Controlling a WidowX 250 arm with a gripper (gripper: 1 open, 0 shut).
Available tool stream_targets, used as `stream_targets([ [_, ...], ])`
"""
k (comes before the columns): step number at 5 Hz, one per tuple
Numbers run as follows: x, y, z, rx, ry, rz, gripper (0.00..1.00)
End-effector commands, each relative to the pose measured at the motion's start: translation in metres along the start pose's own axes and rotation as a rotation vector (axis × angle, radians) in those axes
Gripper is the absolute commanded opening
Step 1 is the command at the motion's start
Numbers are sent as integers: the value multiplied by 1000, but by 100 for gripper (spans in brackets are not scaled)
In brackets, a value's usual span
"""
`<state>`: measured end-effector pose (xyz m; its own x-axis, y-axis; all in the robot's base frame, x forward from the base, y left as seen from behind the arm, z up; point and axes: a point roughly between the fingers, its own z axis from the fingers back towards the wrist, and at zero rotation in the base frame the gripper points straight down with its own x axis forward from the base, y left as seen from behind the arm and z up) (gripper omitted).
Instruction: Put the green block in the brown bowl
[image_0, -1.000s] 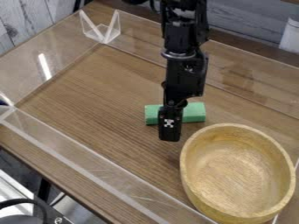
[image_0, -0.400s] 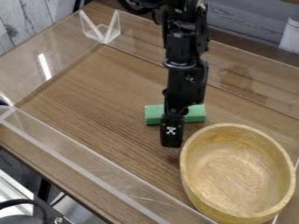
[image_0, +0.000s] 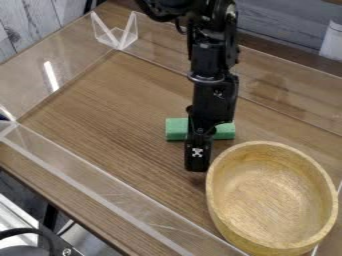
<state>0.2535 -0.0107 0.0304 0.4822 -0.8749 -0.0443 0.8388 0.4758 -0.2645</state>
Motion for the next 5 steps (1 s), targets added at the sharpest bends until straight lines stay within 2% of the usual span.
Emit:
stream_targets([
  [1, 6, 10, 13, 51, -19, 3, 0],
  [2, 8, 13, 15, 59, -17, 15, 0],
  [3, 9, 14, 29, 86, -21, 42, 0],
  [4, 10, 14, 45, 118, -25, 76, 0],
  [5, 12, 16, 67, 162, -31, 135, 0],
])
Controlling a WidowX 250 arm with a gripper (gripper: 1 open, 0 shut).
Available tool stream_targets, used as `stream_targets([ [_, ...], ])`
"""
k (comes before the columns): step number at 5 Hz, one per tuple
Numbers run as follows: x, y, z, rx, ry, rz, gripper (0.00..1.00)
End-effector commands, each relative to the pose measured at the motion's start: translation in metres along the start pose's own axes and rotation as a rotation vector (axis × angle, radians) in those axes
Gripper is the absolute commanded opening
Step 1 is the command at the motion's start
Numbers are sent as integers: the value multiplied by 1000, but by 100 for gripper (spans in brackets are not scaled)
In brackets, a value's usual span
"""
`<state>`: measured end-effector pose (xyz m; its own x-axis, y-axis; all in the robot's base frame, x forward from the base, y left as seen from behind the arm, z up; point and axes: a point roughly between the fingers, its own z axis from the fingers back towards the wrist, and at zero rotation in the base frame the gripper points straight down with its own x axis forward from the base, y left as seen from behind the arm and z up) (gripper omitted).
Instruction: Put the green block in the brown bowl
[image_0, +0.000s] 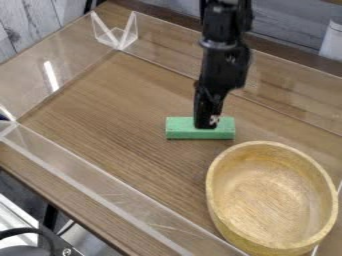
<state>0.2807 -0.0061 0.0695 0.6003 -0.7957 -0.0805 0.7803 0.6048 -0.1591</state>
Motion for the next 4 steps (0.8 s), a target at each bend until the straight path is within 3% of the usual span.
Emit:
stream_targets([
  [1, 7, 4, 40, 105, -55, -1, 0],
  [2, 9, 7, 32, 98, -53, -10, 100],
  [4, 12, 20, 14, 84, -43, -91, 100],
])
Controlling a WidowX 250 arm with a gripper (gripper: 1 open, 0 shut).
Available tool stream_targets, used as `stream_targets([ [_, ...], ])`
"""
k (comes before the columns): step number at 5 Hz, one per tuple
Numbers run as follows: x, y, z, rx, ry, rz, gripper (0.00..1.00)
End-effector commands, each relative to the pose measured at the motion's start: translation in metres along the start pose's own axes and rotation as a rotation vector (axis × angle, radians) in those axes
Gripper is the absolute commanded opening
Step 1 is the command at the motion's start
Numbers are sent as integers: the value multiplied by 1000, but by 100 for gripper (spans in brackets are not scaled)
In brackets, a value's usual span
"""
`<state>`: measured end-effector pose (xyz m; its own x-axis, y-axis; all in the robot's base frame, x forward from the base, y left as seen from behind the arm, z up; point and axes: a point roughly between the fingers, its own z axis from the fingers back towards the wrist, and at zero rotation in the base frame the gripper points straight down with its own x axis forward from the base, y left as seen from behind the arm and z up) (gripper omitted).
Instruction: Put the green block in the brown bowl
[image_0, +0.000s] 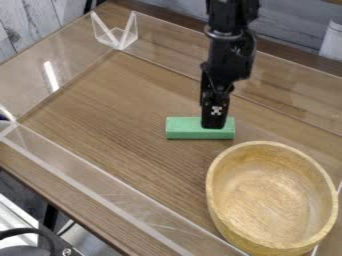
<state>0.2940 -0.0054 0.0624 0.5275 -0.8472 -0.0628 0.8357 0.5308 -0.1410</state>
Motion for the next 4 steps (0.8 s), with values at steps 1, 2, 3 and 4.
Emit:
stream_targets([
  [1, 5, 16, 8, 52, -30, -36, 100],
  [2, 5, 20, -2, 43, -25, -50, 100],
  [3, 6, 24, -11, 33, -23, -55, 100],
  [4, 7, 27, -19, 25, -21, -55, 100],
])
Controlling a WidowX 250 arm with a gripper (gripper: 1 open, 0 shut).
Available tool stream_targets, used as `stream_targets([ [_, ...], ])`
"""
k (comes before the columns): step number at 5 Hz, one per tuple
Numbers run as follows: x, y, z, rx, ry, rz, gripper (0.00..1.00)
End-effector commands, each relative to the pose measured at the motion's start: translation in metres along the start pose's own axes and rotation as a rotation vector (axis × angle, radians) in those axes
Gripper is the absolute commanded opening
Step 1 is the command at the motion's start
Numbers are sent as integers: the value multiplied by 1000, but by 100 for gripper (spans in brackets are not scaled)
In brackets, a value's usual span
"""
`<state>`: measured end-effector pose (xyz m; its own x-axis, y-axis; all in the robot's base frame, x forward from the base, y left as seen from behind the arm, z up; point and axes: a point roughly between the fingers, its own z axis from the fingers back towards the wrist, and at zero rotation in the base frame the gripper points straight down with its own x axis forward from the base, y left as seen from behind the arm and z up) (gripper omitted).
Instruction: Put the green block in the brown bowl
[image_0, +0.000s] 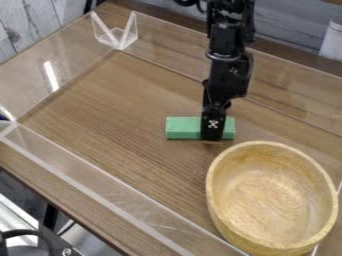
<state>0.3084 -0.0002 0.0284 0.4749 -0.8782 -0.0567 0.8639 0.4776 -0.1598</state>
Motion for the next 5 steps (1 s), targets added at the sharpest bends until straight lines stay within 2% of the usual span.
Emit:
stream_targets([
  [1, 2, 9, 8, 37, -24, 9, 0],
  [3, 1, 9, 15, 60, -24, 38, 0],
  [5, 0, 6, 35, 99, -23, 82, 0],
])
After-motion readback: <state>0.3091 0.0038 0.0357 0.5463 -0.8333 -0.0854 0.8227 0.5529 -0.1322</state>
